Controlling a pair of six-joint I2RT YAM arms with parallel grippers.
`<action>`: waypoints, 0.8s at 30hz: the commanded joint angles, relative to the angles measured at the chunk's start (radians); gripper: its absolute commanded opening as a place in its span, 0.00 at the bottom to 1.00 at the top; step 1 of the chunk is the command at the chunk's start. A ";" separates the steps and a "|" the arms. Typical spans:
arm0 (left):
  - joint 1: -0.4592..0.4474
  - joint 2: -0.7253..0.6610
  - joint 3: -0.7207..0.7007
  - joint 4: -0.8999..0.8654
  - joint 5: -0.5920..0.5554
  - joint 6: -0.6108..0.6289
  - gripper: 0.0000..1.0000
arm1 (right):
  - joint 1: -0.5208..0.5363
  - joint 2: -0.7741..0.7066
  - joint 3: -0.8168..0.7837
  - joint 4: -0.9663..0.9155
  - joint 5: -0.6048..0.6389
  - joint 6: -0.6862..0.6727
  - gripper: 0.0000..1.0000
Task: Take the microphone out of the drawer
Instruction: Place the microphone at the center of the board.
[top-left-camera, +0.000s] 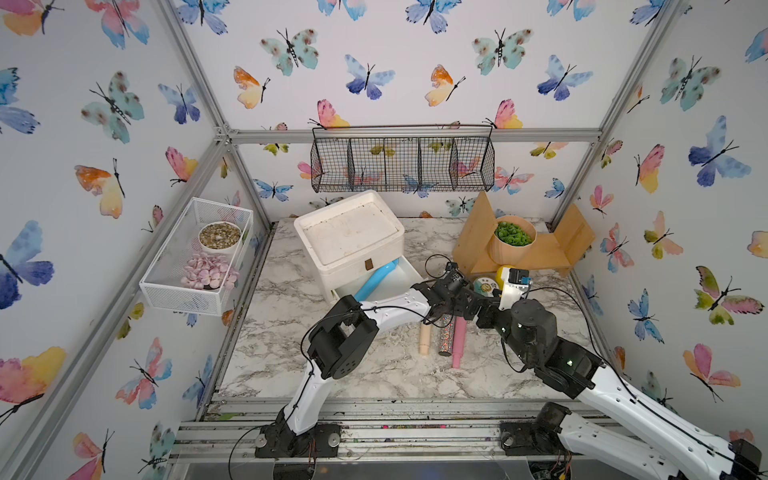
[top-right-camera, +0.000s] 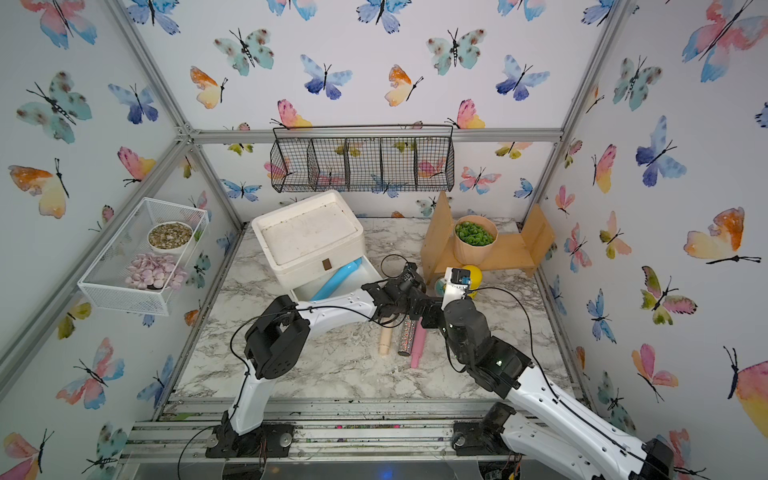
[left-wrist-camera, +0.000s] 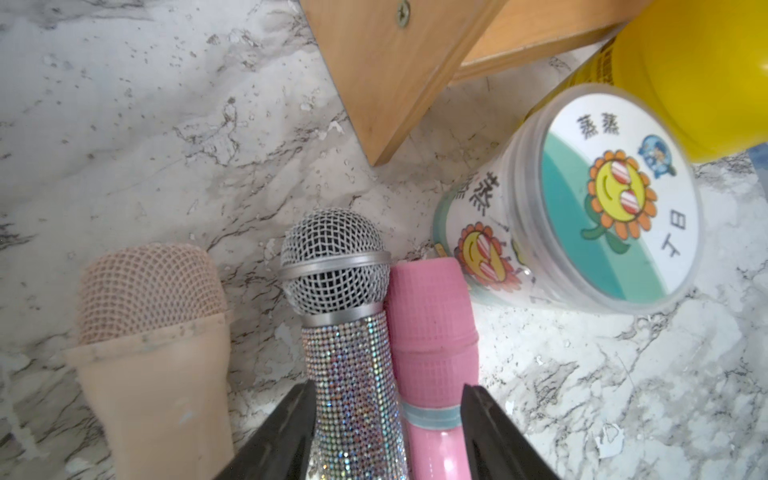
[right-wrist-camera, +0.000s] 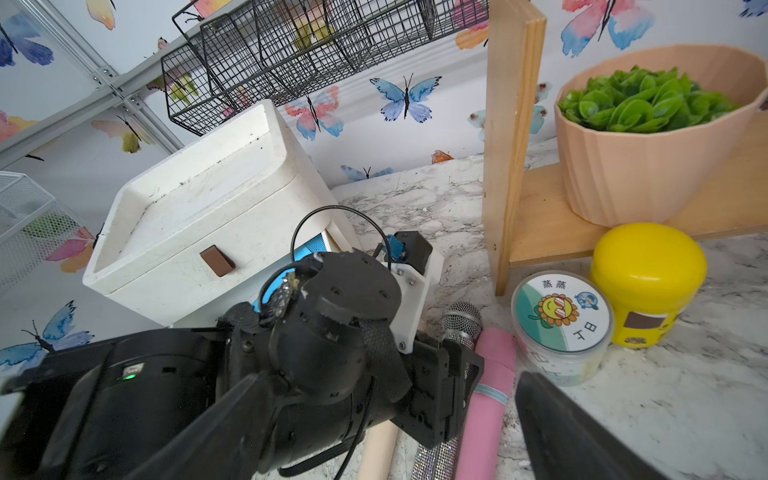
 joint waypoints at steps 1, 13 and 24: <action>0.000 -0.060 0.029 -0.045 -0.028 0.039 0.61 | 0.002 -0.015 0.038 0.017 0.022 -0.038 0.98; 0.040 -0.239 0.049 -0.130 -0.152 0.247 0.64 | 0.003 0.017 0.041 0.145 -0.075 -0.087 0.98; 0.114 -0.377 0.009 -0.290 -0.313 0.445 0.65 | 0.003 0.136 0.059 0.240 -0.166 -0.078 0.98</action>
